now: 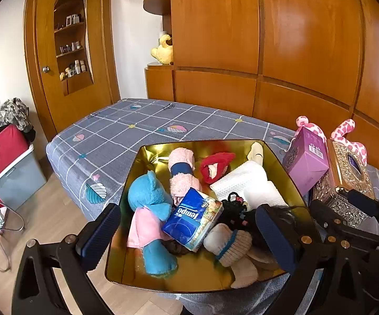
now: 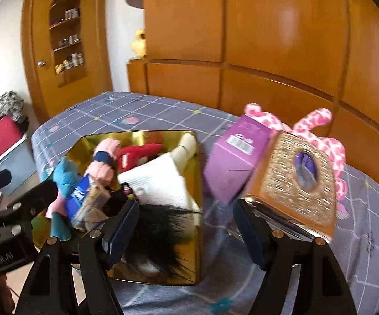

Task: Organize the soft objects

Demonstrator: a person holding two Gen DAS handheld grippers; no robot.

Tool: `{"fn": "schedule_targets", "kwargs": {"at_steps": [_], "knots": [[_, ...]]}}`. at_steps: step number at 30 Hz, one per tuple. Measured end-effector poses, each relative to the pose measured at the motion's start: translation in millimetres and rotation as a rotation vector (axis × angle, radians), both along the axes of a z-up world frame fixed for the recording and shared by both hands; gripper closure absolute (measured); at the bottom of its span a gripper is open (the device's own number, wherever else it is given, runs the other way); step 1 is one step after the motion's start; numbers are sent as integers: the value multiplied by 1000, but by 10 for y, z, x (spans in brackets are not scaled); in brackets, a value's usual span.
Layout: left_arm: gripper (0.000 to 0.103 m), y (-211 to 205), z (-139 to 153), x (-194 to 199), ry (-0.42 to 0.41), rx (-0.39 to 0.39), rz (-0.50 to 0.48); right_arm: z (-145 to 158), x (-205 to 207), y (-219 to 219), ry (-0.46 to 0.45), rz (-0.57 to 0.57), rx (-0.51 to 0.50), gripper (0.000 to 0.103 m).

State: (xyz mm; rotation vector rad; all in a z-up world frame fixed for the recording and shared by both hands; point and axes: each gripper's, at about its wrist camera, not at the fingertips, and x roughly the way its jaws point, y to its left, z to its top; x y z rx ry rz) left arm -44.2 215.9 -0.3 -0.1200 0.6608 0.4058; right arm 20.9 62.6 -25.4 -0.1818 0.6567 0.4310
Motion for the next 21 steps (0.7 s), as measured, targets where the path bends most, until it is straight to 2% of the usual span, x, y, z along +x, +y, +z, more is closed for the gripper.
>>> {"fn": "schedule_targets", "kwargs": {"at_steps": [5,21], "knots": [[1,-28,24,-28,-13,-1,1,-23,4,-112,8,-44,5,28],[1,-65,31,-29,-8,3,-7,4,-47,-109,-1,-44,13,28]]}}
